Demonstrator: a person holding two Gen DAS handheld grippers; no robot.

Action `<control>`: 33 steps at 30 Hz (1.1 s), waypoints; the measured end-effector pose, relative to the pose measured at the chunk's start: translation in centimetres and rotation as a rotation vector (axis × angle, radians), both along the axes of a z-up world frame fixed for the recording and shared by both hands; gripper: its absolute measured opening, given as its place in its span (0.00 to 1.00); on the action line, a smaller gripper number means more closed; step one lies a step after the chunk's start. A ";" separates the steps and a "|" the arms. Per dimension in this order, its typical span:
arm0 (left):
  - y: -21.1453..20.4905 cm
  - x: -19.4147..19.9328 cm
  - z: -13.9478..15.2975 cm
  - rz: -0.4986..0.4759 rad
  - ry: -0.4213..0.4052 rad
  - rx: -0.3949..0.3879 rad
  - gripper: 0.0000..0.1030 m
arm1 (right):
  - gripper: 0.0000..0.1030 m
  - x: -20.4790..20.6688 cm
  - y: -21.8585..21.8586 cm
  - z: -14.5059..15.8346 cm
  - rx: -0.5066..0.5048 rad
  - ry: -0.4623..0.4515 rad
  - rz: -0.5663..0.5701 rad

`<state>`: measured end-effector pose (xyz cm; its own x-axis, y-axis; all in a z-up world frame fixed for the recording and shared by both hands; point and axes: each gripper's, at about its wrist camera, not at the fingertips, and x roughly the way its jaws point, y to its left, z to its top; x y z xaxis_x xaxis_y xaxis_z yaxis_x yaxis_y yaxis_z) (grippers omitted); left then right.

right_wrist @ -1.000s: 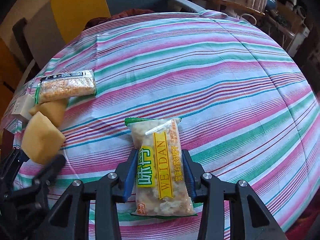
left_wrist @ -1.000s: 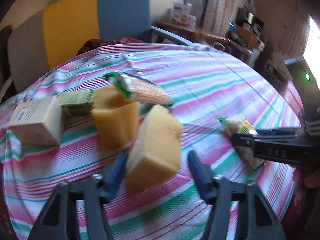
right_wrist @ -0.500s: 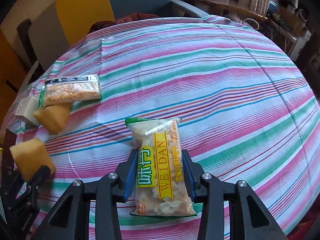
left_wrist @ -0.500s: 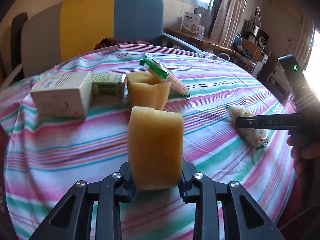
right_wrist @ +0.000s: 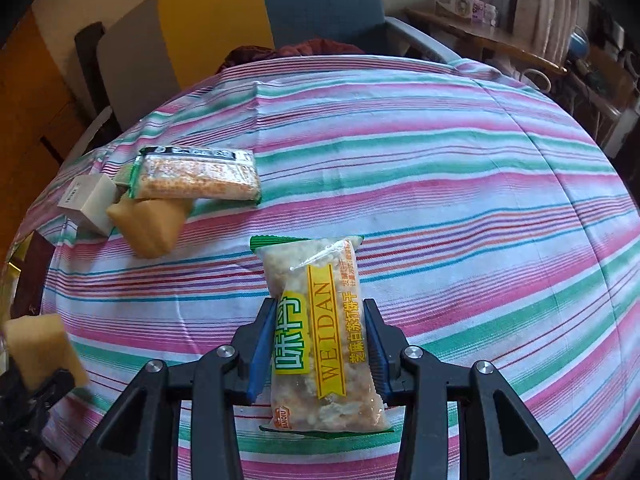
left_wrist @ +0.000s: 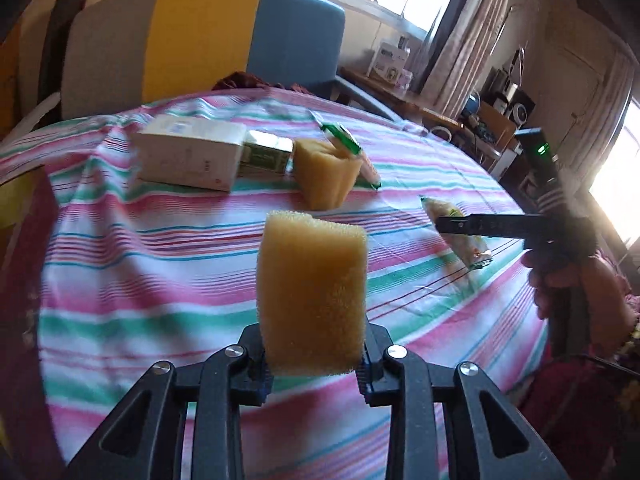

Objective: Organize objects
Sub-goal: 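Carry the sponge and WEIDAN bag into the gold tray and release both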

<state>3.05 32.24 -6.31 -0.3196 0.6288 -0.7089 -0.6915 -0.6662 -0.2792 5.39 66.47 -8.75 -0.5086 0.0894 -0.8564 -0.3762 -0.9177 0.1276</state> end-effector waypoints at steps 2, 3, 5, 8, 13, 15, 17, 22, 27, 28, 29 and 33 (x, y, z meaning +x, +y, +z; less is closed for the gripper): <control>-1.5 0.4 0.8 0.010 0.016 0.015 0.30 | 0.41 -0.1 -0.2 0.0 0.005 0.003 0.011; -2.1 0.6 1.2 0.014 0.027 0.018 0.30 | 0.41 -0.2 -0.3 0.0 0.006 0.001 0.018; -3.6 0.8 2.0 0.031 0.048 0.027 0.30 | 0.41 -0.2 -0.5 -0.1 0.009 -0.002 0.027; -5.9 0.9 2.9 0.062 0.074 0.040 0.30 | 0.41 -0.1 -0.8 0.0 0.011 0.005 0.039; -9.5 0.3 3.6 0.141 0.084 0.065 0.30 | 0.41 -0.2 -1.5 0.5 0.023 0.029 0.058; -11.1 -0.2 3.7 0.179 0.066 0.076 0.30 | 0.41 -0.2 -1.7 0.7 0.025 0.039 0.065; -12.5 -0.7 3.6 0.219 0.055 0.075 0.30 | 0.41 -0.2 -2.0 1.0 0.032 0.061 0.078; -16.5 -2.0 3.0 0.323 0.025 0.072 0.30 | 0.41 -0.1 -3.1 2.6 0.059 0.140 0.121; -20.3 -3.4 1.7 0.404 -0.014 0.028 0.30 | 0.41 -0.1 -4.0 3.5 0.038 0.165 0.127; -20.8 -3.6 1.4 0.407 -0.029 0.024 0.30 | 0.41 -0.1 -4.3 3.6 0.040 0.166 0.131; -21.5 -3.9 0.9 0.425 -0.044 0.014 0.30 | 0.41 -0.1 -4.8 3.8 0.039 0.169 0.137; -22.6 -4.5 -0.9 0.435 -0.105 -0.009 0.31 | 0.41 -0.1 -7.1 4.8 -0.002 0.200 0.164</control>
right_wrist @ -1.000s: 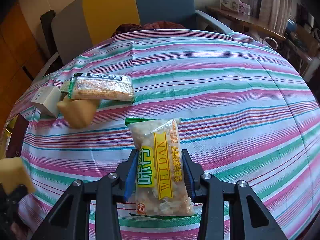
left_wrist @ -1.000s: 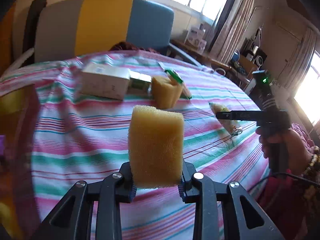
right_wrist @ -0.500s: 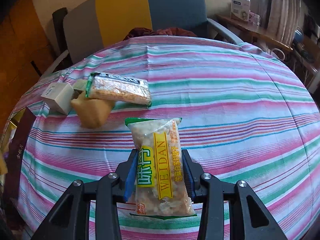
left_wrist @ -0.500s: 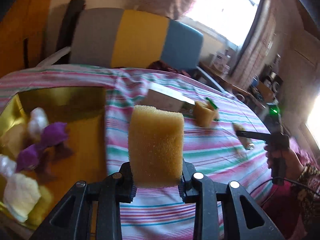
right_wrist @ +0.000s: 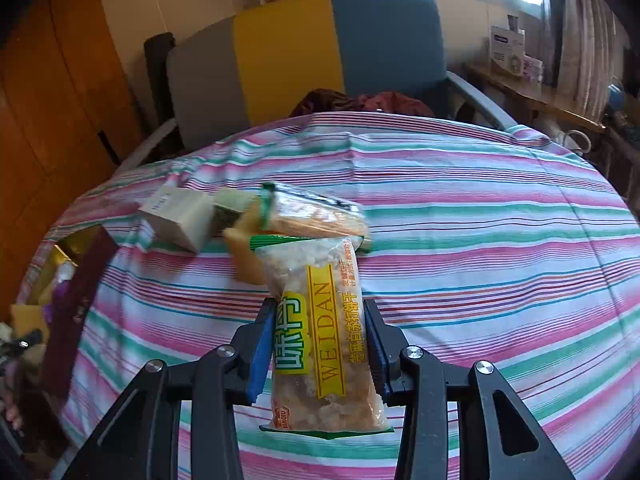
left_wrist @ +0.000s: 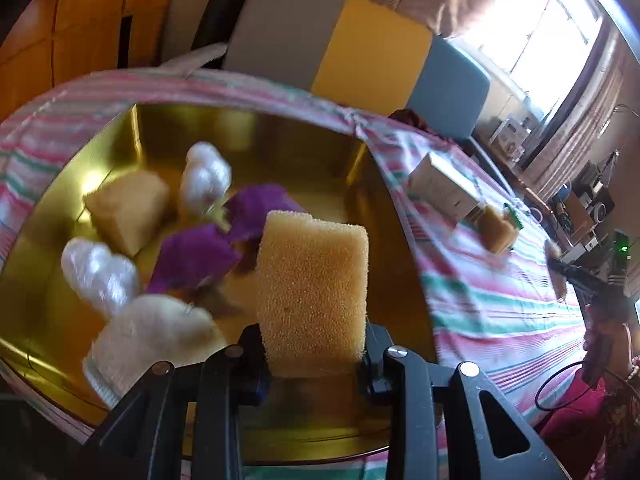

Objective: Organize objects
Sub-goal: 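Carry the sponge and WEIDAN bag into the gold tray and release both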

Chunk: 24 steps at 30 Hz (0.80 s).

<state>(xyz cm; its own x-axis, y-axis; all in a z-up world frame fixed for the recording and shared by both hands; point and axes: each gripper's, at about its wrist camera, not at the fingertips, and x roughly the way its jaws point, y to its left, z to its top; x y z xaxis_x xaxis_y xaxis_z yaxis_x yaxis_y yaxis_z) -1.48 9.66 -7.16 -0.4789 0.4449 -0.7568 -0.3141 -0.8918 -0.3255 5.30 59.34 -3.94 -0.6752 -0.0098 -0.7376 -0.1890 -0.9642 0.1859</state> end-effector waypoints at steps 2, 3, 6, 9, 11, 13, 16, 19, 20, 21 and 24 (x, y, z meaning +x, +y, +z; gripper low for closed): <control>-0.1 0.0 -0.7 -0.010 -0.023 -0.005 0.31 | 0.41 0.0 -1.8 0.7 -0.010 0.019 0.032; -0.3 0.0 -0.9 -0.012 -0.028 0.001 0.31 | 0.41 0.0 -2.8 1.0 -0.015 0.028 0.048; -0.4 0.0 -1.2 -0.039 -0.039 -0.005 0.31 | 0.41 -0.2 -6.0 2.1 -0.045 0.061 0.106; -0.4 -0.1 -1.4 -0.070 -0.054 -0.017 0.32 | 0.41 -0.5 -9.4 3.0 -0.084 0.089 0.169; -0.5 0.3 -1.3 -0.075 -0.042 -0.031 0.34 | 0.41 -0.7 -11.9 3.4 -0.110 0.107 0.218; -0.4 0.7 -1.2 -0.078 -0.022 -0.057 0.39 | 0.41 -0.9 -14.3 3.6 -0.127 0.114 0.267; -0.3 1.3 -0.9 -0.095 0.010 -0.090 0.40 | 0.41 -1.3 -18.1 3.4 -0.136 0.106 0.331; -0.6 2.1 -0.5 -0.110 0.035 -0.089 0.40 | 0.41 -1.6 -20.6 2.9 -0.154 0.095 0.377; -0.9 2.3 -0.3 -0.111 0.040 -0.076 0.40 | 0.41 -1.7 -21.4 2.7 -0.159 0.091 0.391; -1.2 2.4 0.0 -0.111 0.044 -0.056 0.40 | 0.41 -1.8 -22.1 2.5 -0.163 0.085 0.401; -2.2 2.9 0.8 -0.091 0.071 -0.013 0.40 | 0.41 -2.2 -24.1 1.9 -0.180 0.070 0.424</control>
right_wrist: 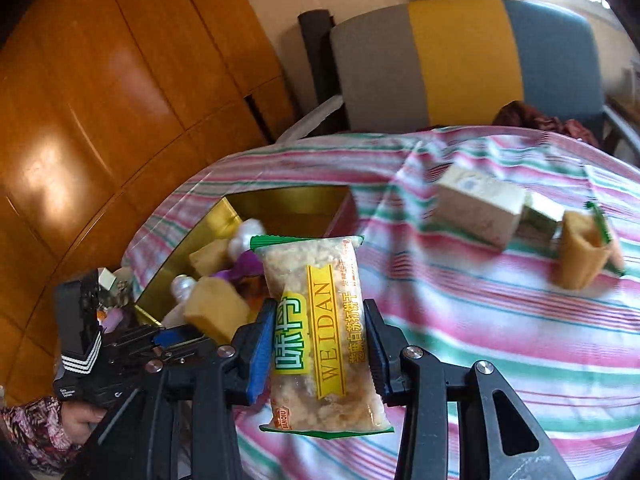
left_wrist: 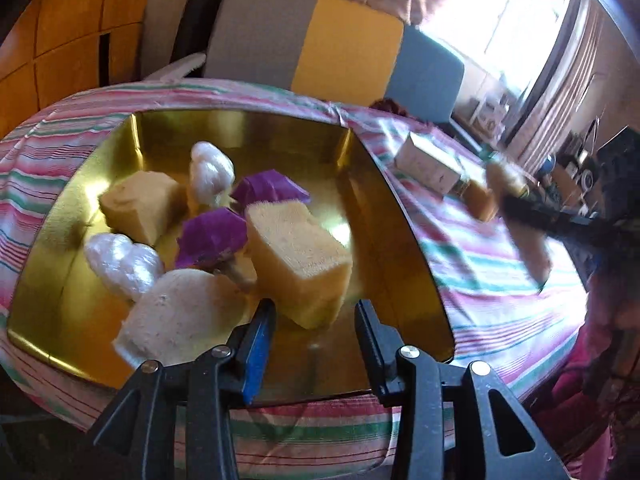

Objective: Organize objects
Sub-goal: 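Carry the sponge and WEIDAN bag into the gold tray and release both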

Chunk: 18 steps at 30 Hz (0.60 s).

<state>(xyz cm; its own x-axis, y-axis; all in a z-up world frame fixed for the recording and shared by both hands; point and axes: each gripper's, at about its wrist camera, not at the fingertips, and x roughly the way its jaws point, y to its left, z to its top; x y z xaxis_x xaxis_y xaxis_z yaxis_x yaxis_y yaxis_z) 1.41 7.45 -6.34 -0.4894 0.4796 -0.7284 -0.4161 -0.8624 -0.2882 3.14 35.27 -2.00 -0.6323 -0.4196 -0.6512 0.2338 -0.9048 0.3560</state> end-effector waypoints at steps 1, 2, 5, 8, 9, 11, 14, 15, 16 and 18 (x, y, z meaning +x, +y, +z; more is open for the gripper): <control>-0.4 0.0 0.4 0.019 0.012 0.010 0.40 | 0.41 -0.1 -0.6 -0.1 -0.005 -0.005 0.008; -0.9 0.1 0.7 0.037 0.020 0.019 0.40 | 0.41 -0.1 -1.3 -0.2 -0.007 -0.009 0.017; -1.9 -0.1 1.6 0.084 0.048 0.063 0.40 | 0.41 -0.6 -3.6 -0.4 0.003 -0.026 0.033; -2.8 -0.1 2.4 0.139 0.089 0.068 0.40 | 0.41 -1.2 -6.0 -0.9 0.036 -0.044 0.040; -3.1 -0.2 2.5 0.158 0.097 0.066 0.40 | 0.41 -1.4 -6.5 -1.0 0.052 -0.047 0.037; -4.0 -0.4 2.7 0.208 0.105 0.072 0.40 | 0.41 -1.8 -7.5 -1.1 0.081 -0.048 0.029; -5.4 -0.7 2.6 0.282 0.102 0.085 0.41 | 0.41 -2.6 -8.8 -1.3 0.123 -0.054 0.003; -5.9 -0.9 2.5 0.306 0.097 0.090 0.41 | 0.41 -2.9 -9.1 -1.4 0.130 -0.058 -0.006; -6.3 -1.0 2.4 0.328 0.089 0.095 0.41 | 0.41 -3.4 -9.4 -1.5 0.135 -0.064 -0.014; -7.1 -1.4 2.1 0.358 0.067 0.109 0.41 | 0.41 -4.0 -10.2 -1.9 0.153 -0.072 -0.021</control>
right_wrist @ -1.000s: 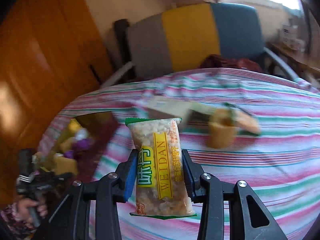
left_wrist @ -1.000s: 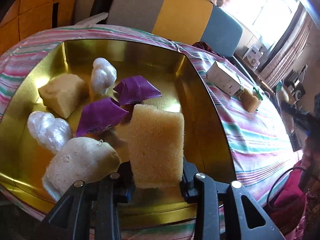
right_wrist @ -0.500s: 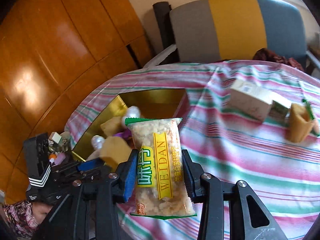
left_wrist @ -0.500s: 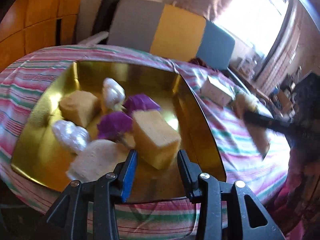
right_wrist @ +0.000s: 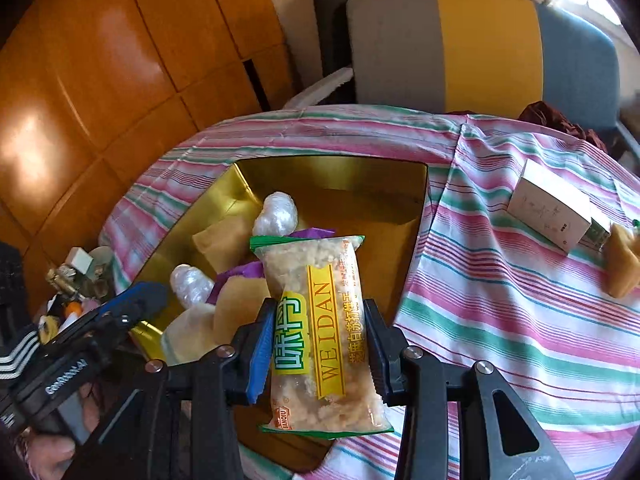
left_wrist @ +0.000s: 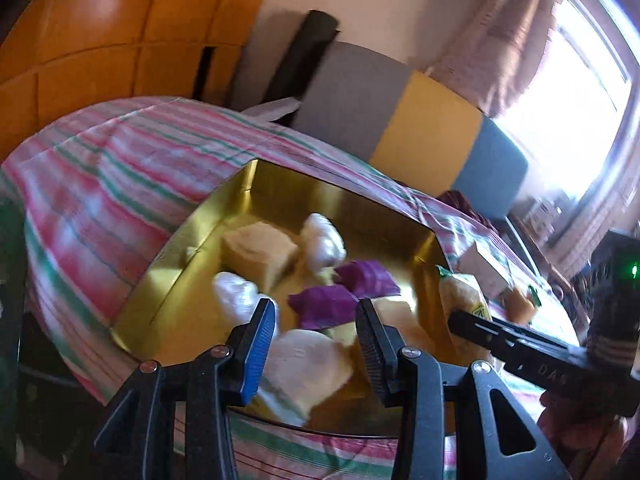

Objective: Organize objects
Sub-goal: 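Carry the sponge and WEIDAN bag into the gold tray and release both, then move the right tool toward the yellow sponge beside the white box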

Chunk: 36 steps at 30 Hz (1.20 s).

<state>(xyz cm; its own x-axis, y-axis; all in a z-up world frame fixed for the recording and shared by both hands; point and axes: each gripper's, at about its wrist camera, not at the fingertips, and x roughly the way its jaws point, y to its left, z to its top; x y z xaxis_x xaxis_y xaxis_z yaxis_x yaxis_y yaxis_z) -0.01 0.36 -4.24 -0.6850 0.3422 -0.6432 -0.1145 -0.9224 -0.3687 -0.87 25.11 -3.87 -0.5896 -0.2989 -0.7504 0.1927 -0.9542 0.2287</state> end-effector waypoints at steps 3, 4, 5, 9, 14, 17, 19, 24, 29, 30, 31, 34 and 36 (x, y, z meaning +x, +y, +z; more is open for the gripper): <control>-0.5 -0.2 -0.1 0.018 -0.006 0.011 0.41 | 0.41 -0.5 -0.8 -0.5 0.029 0.001 0.003; -0.6 -0.2 -0.1 0.022 -0.004 0.010 0.41 | 0.41 -0.6 -0.9 -0.7 0.043 0.000 -0.004; -0.6 -0.2 0.0 0.024 -0.001 0.011 0.41 | 0.41 -0.6 -1.0 -0.8 0.055 0.001 -0.012; -0.4 -0.1 0.2 0.015 0.008 0.012 0.41 | 0.42 -0.5 -0.9 -1.1 0.086 0.015 -0.035; -0.3 0.1 0.3 0.010 0.012 0.007 0.41 | 0.46 -0.1 -0.4 -1.1 0.046 0.014 -0.030; -0.5 0.2 0.4 0.025 0.016 0.013 0.41 | 0.46 0.1 -1.1 -1.1 0.063 0.021 -0.010; -0.8 0.2 0.4 0.037 0.016 0.016 0.41 | 0.46 0.1 -1.7 -1.0 0.078 0.031 0.003; -1.2 0.2 0.4 0.059 0.015 0.026 0.41 | 0.52 -0.1 -3.7 -1.4 0.097 0.010 0.058; -1.3 0.1 0.5 0.057 0.019 0.024 0.41 | 0.52 1.6 -5.5 -1.8 0.193 0.033 0.110; -1.3 0.1 0.6 0.057 0.022 0.023 0.41 | 0.52 2.0 -5.3 -1.7 0.187 0.043 0.105; -1.3 0.2 0.7 0.058 0.024 0.021 0.41 | 0.52 2.4 -4.9 -1.5 0.159 0.055 0.097; -1.3 0.3 0.8 0.056 0.029 0.015 0.41 | 0.55 3.0 -3.6 -0.4 0.124 0.078 0.054; -1.1 0.3 0.7 0.051 0.025 0.010 0.41 | 0.59 3.1 -2.8 0.3 0.119 0.091 0.025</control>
<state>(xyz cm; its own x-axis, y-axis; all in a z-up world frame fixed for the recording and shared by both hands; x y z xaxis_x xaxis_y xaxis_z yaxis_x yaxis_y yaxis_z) 0.27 -0.72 -3.57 -0.7175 0.3122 -0.6227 -0.0762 -0.9238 -0.3753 2.21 22.29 -3.59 -0.6501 -0.2264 -0.7253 0.2318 -0.9682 0.0944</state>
